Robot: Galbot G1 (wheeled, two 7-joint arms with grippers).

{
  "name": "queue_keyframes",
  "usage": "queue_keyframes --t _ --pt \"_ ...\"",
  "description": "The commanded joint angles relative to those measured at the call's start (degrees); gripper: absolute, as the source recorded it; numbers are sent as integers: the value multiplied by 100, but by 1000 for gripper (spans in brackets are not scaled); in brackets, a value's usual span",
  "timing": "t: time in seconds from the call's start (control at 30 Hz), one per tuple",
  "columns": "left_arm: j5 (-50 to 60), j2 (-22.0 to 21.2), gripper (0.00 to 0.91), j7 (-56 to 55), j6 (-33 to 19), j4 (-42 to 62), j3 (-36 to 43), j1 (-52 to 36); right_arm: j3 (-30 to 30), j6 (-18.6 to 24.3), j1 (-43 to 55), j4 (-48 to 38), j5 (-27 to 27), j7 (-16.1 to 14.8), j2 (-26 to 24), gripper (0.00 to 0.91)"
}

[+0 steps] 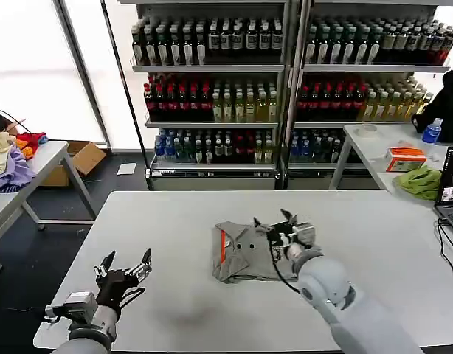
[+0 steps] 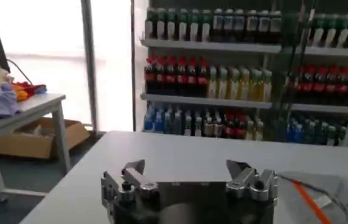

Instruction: Fold and organize the clothes.

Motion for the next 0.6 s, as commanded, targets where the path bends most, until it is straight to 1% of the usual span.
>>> queue_keyframes --t 0.03,0.1,0.2,0.4,0.6 --pt "168 22 907 26 -723 170 -91 -193 2810 8 -1542 1048 -708 49 -233 907" --pt "276 88 907 122 -631 178 -80 -235 3264 13 -1911 1051 -649 63 -168 907" --pt "218 173 907 25 -652 343 -5 -389 3492 24 -2157 1068 -612 116 -103 907" --pt "87 334 907 6 -684 444 -5 -487 3570 14 -2381 1299 -659 180 51 907" --pt "66 357 907 35 -684 465 25 -533 3645 12 -2607 1462 -704 210 126 907"
